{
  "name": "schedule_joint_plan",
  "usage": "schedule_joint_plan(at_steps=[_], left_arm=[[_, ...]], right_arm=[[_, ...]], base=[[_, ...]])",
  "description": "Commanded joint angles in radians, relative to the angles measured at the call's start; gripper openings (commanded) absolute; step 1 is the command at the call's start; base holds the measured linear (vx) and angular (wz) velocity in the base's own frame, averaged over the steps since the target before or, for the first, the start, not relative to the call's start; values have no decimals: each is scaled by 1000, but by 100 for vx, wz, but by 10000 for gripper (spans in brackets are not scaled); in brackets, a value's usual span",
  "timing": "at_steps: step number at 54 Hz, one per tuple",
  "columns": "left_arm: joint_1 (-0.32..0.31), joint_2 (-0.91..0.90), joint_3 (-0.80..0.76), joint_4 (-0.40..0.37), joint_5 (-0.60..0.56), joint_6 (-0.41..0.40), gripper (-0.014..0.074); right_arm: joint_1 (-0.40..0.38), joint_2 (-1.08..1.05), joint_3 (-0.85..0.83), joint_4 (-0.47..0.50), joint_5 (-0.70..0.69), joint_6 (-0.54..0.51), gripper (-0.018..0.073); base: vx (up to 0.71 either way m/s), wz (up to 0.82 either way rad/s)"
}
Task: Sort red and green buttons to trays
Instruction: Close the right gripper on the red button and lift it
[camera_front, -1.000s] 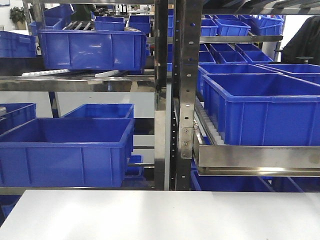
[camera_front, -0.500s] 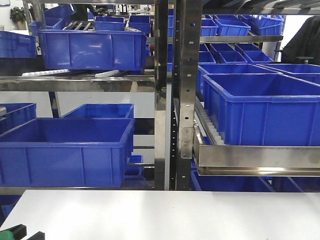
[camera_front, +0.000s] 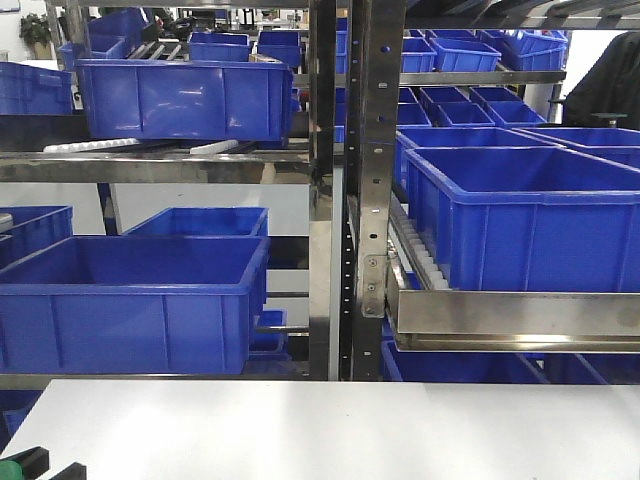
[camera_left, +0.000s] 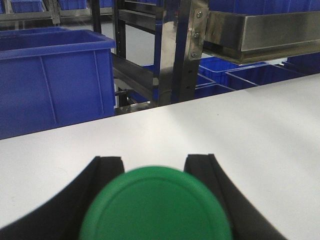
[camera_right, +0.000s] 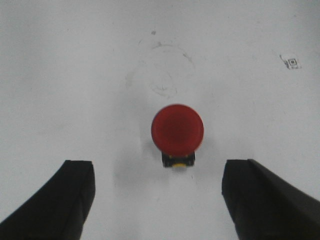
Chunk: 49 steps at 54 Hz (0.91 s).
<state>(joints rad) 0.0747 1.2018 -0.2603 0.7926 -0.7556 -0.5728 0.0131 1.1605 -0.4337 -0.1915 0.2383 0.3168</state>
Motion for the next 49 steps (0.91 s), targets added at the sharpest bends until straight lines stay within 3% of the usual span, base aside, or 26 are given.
schedule_joint_plan(at_steps=[1, 17, 22, 30, 49], left_arm=[[2, -23, -19, -32, -77, -10, -6], [2, -23, -19, -32, -77, -10, -6], [2, -23, -19, -32, -78, -10, -6], [2, -23, -19, -32, -79, -10, -6], [2, -23, -19, -33, -78, -10, -6]], right_arm=[[-6, 53, -94, -34, -46, 18, 574], [-10, 170, -134, -163, -38, 126, 574], [-57, 210, -134, -197, -43, 196, 574], [-126, 241, -136, -208, -142, 201, 574], [-36, 276, -142, -218, -155, 172, 574]], base=[[0, 0], [0, 0], [0, 0], [0, 0], [0, 0]])
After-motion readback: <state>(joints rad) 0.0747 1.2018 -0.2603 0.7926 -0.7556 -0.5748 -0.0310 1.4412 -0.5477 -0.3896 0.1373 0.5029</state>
